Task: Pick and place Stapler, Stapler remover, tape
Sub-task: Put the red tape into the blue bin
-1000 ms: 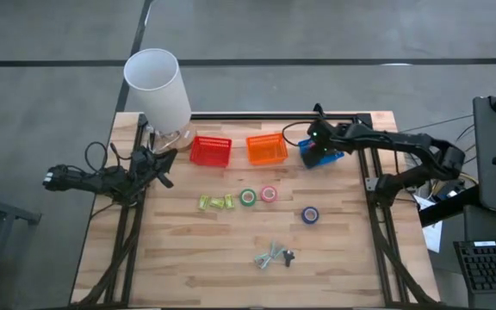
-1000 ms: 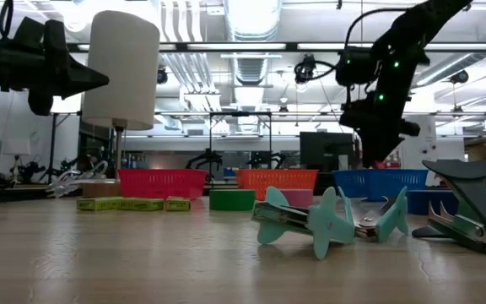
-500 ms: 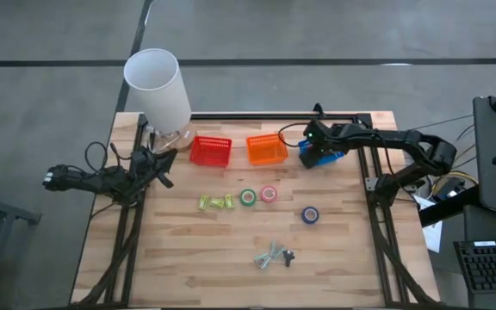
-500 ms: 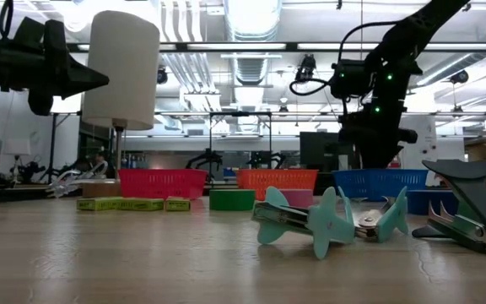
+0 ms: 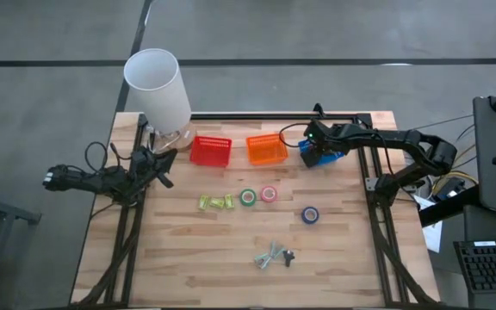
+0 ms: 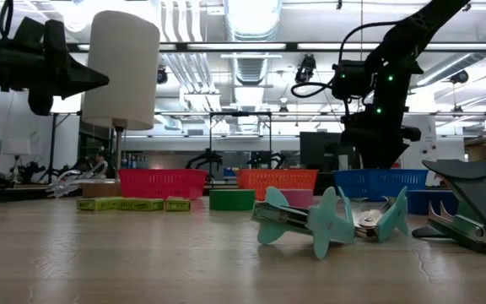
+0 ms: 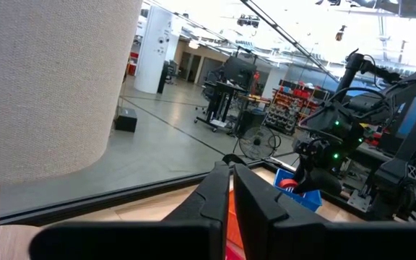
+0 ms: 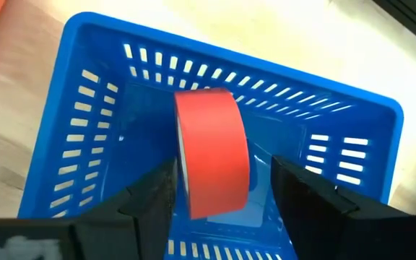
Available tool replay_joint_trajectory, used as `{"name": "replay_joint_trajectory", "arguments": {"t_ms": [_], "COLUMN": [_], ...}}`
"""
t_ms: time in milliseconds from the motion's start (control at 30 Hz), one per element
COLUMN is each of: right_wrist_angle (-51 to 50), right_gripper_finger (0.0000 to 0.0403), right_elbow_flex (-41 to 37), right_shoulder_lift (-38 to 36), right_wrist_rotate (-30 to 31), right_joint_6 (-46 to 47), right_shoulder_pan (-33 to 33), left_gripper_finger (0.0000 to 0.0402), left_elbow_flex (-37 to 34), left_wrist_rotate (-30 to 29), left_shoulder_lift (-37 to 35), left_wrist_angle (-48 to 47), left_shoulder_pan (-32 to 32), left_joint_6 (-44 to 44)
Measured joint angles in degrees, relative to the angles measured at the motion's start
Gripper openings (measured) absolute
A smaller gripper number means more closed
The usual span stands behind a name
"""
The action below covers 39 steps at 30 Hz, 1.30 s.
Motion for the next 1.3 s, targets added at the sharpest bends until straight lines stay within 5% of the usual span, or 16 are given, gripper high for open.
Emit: {"name": "replay_joint_trajectory", "arguments": {"t_ms": [300,567,1000,1300], "right_wrist_angle": [-0.1,0.1,0.8,-0.4], "right_gripper_finger": [0.0189,0.0094,0.0124,0.0167], "right_elbow_flex": [0.0,0.0,0.4,-0.7], "right_shoulder_lift": [-0.3,-0.5,-2.8,-2.3], "right_wrist_rotate": [-0.4,-3.1,-15.2,-6.2], "right_joint_6": [-0.6,-0.8,2.2,1.0], "right_shoulder_pan": [0.0,0.0,0.0,0.0], "left_gripper_finger": [0.0025,0.0026,0.0025,0.0026], "left_elbow_flex": [0.0,0.0,0.0,0.0], "left_wrist_rotate": [0.0,0.0,0.0,0.0], "left_shoulder_lift": [0.0,0.0,0.0,0.0], "left_wrist_angle": [0.0,0.0,0.0,0.0], "left_shoulder_pan": [0.0,0.0,0.0,0.0], "left_joint_6": [0.0,0.0,0.0,0.0]}}
